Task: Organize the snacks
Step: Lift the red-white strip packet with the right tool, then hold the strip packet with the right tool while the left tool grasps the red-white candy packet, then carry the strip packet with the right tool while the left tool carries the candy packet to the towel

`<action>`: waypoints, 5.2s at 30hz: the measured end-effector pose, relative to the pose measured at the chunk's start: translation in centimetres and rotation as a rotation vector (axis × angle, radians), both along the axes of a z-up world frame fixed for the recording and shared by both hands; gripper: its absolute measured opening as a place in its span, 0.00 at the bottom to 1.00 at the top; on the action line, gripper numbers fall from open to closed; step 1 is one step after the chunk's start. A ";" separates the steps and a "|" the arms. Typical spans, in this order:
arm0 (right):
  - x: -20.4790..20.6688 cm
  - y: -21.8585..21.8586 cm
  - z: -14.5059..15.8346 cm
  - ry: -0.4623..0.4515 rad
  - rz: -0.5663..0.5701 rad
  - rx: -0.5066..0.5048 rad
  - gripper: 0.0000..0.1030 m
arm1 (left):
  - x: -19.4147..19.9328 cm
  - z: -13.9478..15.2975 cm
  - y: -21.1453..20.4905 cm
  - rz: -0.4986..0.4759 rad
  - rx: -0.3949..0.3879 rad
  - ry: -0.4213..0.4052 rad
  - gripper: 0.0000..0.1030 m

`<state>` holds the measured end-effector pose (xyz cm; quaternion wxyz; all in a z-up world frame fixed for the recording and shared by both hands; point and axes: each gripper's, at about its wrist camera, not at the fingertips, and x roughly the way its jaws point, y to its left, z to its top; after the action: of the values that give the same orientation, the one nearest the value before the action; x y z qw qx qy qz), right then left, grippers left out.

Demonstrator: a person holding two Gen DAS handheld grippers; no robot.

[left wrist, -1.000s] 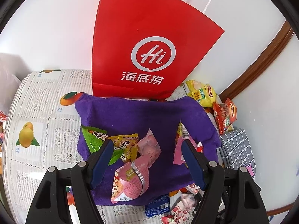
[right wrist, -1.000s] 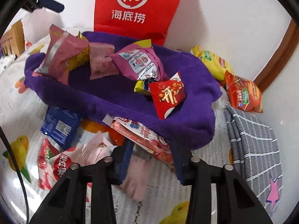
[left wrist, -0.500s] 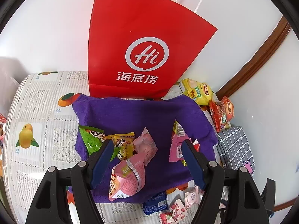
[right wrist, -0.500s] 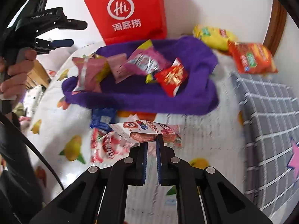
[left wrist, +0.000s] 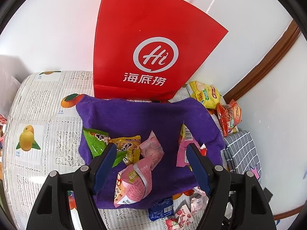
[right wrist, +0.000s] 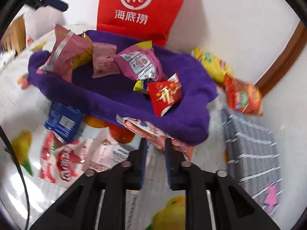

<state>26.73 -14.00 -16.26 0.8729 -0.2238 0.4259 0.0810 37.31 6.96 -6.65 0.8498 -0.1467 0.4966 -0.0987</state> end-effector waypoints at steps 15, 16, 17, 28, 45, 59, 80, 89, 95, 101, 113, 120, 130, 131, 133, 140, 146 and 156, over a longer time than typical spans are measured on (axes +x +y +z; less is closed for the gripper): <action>1.0 -1.8 -2.0 -0.017 -0.092 -0.037 0.23 | -0.1 -0.3 -1.0 -0.036 0.003 0.009 0.71; 0.6 -2.3 -1.4 -0.021 -0.104 -0.006 0.22 | -0.2 -0.2 -1.1 -0.037 0.011 0.005 0.71; 0.2 -2.9 -0.7 -0.023 -0.118 0.023 0.22 | -0.2 -0.1 -1.2 -0.037 0.019 0.001 0.71; -5.1 -7.3 3.5 0.079 -0.179 0.367 0.23 | -2.5 1.2 -4.5 -0.080 0.110 -0.043 0.71; -9.3 -8.5 0.5 0.080 -0.267 0.432 0.24 | -14.9 -4.3 -4.2 -0.090 0.146 0.023 0.71; -9.9 -8.2 0.4 0.059 -0.312 0.429 0.24 | -16.8 -7.8 -1.1 -0.024 0.021 0.070 0.71; -9.3 -9.7 0.3 0.064 -0.311 0.486 0.24 | -11.6 -11.8 -7.1 -0.030 0.051 0.161 0.72; -9.0 -9.4 0.0 0.065 -0.303 0.473 0.25 | -10.9 -12.1 -9.2 -0.039 0.158 0.113 0.76; -9.1 -9.5 0.1 0.069 -0.309 0.475 0.25 | -11.0 -12.0 -9.3 -0.050 0.169 0.091 0.71; -9.4 -9.7 0.7 0.066 -0.309 0.488 0.25 | -11.8 -11.5 -8.5 -0.097 0.072 0.108 0.40; -10.4 -8.7 2.0 0.076 -0.294 0.536 0.25 | -14.5 -9.2 -5.6 -0.089 0.018 0.067 0.26; -10.8 -7.7 3.1 0.069 -0.274 0.552 0.25 | -15.6 -7.3 -3.2 -0.085 -0.047 0.039 0.12; -11.0 -6.5 3.8 0.063 -0.248 0.559 0.25 | -17.1 -5.9 -1.3 -0.066 -0.059 0.009 0.09; -11.1 -6.4 3.9 0.060 -0.245 0.558 0.25 | -17.3 -5.8 -1.3 -0.071 -0.049 0.004 0.09; -11.1 -6.2 3.9 0.061 -0.243 0.561 0.25 | -17.5 -6.1 -1.7 -0.093 -0.028 0.010 0.09; -11.2 -6.0 3.1 0.077 -0.236 0.562 0.25 | -17.7 -8.4 -3.5 -0.123 0.087 0.037 0.54; -11.3 -6.3 2.4 0.089 -0.237 0.561 0.25 | -17.3 -11.2 -4.0 -0.083 0.090 0.091 0.52; -10.9 -6.5 2.0 0.099 -0.240 0.570 0.25 | -18.1 -11.2 -5.0 -0.089 0.109 0.006 0.27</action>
<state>15.78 -20.53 -14.31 0.8821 0.0859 0.4513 0.1043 19.23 1.99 -17.89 0.8498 -0.0781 0.5098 -0.1088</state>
